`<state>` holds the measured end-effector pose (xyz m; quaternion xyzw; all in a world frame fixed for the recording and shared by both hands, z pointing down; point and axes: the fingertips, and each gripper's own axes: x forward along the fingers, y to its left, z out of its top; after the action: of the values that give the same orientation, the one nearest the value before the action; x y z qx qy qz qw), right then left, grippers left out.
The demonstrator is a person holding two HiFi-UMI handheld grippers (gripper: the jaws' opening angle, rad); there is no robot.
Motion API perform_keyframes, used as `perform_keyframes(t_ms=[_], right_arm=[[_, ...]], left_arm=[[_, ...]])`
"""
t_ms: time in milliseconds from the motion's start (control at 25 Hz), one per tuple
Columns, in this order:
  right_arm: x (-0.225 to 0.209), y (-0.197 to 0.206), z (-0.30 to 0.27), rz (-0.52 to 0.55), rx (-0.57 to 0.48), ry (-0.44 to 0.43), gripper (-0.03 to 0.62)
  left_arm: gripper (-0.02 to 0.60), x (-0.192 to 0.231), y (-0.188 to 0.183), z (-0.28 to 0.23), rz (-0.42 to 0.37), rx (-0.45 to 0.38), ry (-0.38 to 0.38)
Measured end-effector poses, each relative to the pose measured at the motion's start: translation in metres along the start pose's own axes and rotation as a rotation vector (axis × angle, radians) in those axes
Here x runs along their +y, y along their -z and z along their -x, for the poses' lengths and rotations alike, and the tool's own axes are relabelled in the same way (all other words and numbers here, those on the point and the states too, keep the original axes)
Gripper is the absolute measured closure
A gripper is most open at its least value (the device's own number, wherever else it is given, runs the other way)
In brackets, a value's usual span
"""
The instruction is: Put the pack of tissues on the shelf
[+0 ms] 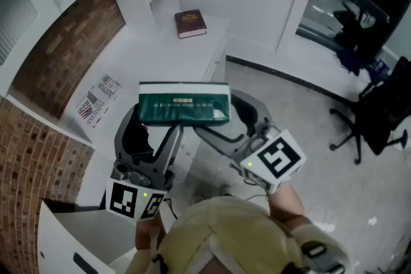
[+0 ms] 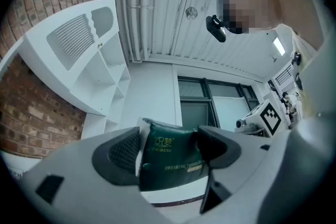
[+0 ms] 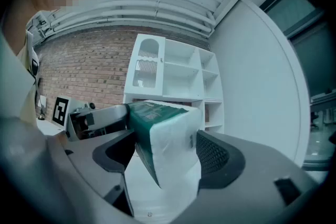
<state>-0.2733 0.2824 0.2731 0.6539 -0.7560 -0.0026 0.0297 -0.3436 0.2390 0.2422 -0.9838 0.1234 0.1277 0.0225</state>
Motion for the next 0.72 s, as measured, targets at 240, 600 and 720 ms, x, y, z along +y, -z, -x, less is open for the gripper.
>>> perform_keyframes(t_ms=[240, 600, 720], right_arm=[[-0.017, 0.008, 0.008, 0.011, -0.008, 0.010, 0.226], [-0.049, 0.018, 0.023, 0.012, -0.002, -0.001, 0.224], [-0.059, 0.020, 0.029, 0.006, -0.004, -0.002, 0.224]], left_arm=[[0.235, -0.009, 0.009, -0.012, 0.011, 0.014, 0.010], [0.235, -0.025, 0.020, -0.038, 0.012, 0.035, -0.005], [0.235, -0.032, 0.023, -0.046, 0.030, 0.042, -0.010]])
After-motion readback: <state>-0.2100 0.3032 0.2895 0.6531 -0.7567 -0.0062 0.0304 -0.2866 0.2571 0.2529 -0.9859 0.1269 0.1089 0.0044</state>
